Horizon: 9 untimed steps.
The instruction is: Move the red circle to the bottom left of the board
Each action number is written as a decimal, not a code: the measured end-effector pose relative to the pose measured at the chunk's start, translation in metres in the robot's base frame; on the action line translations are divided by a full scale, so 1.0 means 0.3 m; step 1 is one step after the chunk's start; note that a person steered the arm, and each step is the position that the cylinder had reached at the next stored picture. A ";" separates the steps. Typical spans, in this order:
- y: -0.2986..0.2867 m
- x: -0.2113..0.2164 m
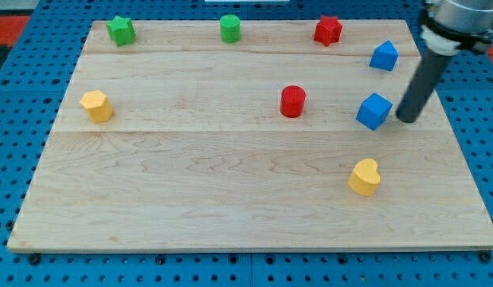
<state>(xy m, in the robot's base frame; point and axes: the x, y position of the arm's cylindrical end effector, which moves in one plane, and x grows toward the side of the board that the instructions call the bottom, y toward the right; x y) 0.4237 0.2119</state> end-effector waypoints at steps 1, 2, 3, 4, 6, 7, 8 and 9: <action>-0.092 -0.035; -0.071 -0.039; 0.114 -0.099; 0.212 -0.194; 0.325 -0.345; 0.325 -0.345; 0.325 -0.339; 0.323 -0.317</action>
<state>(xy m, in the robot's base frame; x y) 0.3286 0.3088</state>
